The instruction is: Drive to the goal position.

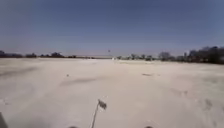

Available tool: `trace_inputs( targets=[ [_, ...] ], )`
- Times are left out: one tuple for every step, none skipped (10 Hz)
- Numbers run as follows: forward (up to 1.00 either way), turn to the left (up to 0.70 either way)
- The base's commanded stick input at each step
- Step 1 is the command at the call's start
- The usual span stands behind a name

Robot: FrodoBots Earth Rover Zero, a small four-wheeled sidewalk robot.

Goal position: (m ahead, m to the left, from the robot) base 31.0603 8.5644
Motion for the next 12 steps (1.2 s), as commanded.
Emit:
trace_inputs(
  targets=[
    [0.7, 0.0],
    [0.7, 0.0],
    [0.7, 0.0],
    [0.7, 0.0],
    [0.7, 0.0],
    [0.7, 0.0],
    [0.7, 0.0],
    [0.7, 0.0],
    [0.7, 0.0],
    [0.7, 0.0],
    [0.7, 0.0],
    [0.7, 0.0]
  ],
)
